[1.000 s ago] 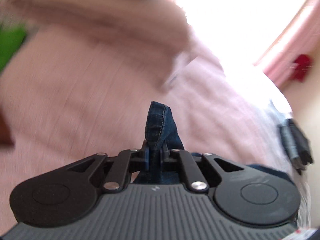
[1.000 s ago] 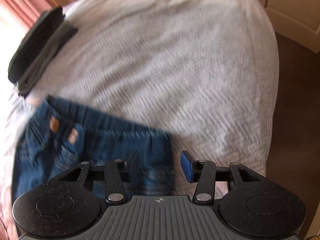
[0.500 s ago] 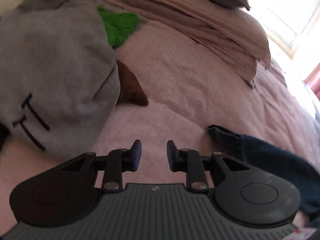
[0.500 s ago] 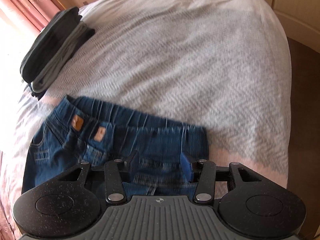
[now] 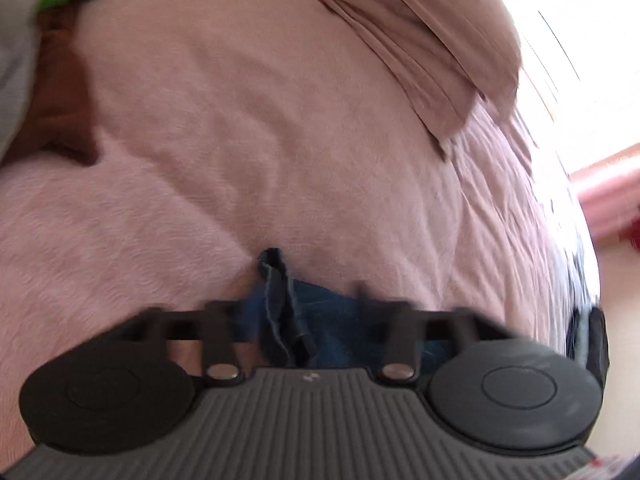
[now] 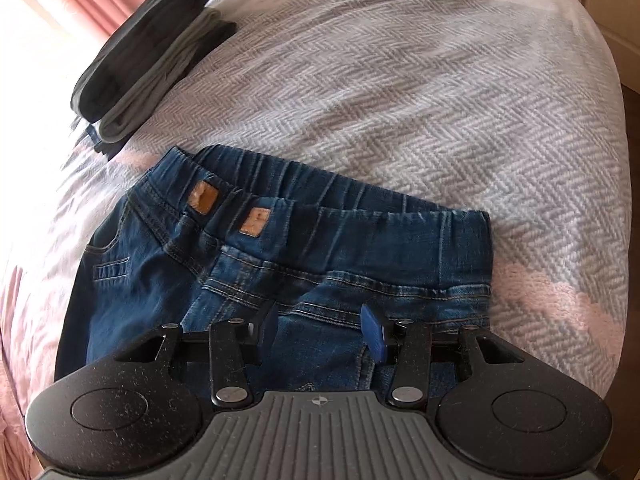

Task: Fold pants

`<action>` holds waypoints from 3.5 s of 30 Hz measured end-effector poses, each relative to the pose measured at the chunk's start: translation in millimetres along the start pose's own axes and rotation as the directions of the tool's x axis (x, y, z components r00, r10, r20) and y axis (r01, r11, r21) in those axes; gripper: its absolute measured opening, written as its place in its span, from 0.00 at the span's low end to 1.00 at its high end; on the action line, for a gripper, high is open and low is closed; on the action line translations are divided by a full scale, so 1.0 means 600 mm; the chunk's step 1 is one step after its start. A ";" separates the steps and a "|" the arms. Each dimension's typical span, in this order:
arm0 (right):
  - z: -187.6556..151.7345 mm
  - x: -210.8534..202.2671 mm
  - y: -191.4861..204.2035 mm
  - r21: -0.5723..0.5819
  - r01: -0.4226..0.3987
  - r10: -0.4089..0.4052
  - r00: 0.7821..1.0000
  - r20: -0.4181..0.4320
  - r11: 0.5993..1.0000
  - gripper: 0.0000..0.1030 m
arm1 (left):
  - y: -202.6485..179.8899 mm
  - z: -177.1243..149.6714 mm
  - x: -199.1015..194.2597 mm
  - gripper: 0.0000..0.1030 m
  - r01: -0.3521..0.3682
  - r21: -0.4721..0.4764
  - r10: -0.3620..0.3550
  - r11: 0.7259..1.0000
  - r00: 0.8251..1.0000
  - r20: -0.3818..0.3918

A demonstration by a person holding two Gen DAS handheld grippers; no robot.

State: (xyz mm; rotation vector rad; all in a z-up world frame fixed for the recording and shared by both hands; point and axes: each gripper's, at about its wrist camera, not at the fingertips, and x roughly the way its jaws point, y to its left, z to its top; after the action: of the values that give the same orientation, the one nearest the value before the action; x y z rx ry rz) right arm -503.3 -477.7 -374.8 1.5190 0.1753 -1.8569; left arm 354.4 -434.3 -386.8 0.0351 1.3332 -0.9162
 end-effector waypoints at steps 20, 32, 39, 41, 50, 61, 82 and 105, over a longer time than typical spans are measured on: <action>0.007 -0.004 -0.014 0.008 0.040 -0.041 0.999 0.024 0.999 0.42 | 0.026 0.041 0.056 0.62 0.031 0.075 -0.021 0.997 0.991 -0.134; 0.033 -0.019 0.026 -0.101 -0.002 0.012 0.995 0.104 0.995 0.42 | -0.023 0.005 -0.050 0.12 0.040 0.381 -0.159 0.924 0.945 0.287; 0.056 -0.002 0.056 -0.199 -0.082 0.094 0.994 0.055 0.977 0.42 | 0.037 -0.018 -0.017 0.17 -0.330 0.190 0.270 0.924 0.919 0.286; 0.061 0.002 0.063 -0.254 -0.098 0.112 0.993 0.043 0.962 0.42 | 0.020 -0.037 -0.031 0.18 -0.271 0.167 0.223 0.948 0.940 0.259; 0.127 0.055 0.073 -0.374 -0.277 0.276 0.960 -0.056 0.885 0.42 | -0.096 -0.177 -0.072 0.31 -0.074 0.090 0.057 0.993 0.983 0.172; 0.307 0.229 0.112 -0.282 -0.583 0.495 0.805 -0.326 0.762 0.42 | -0.174 -0.340 -0.086 0.33 -0.088 -0.104 0.105 0.991 0.978 0.182; 0.298 0.243 0.145 -0.664 -0.569 0.579 0.778 -0.243 0.485 0.03 | -0.311 -0.413 -0.076 0.33 -0.201 -0.079 0.213 0.976 0.958 0.194; 0.313 0.322 0.153 -0.288 -0.757 0.597 0.645 -0.477 0.587 0.00 | -0.267 -0.416 -0.106 0.37 -0.219 -0.093 0.233 0.971 0.955 0.186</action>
State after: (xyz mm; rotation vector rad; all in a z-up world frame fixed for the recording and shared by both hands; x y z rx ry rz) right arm -607.8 -727.4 -462.4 1.2732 0.1398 -0.8314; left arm 61.5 -378.6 -331.2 0.0403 1.1504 -0.6596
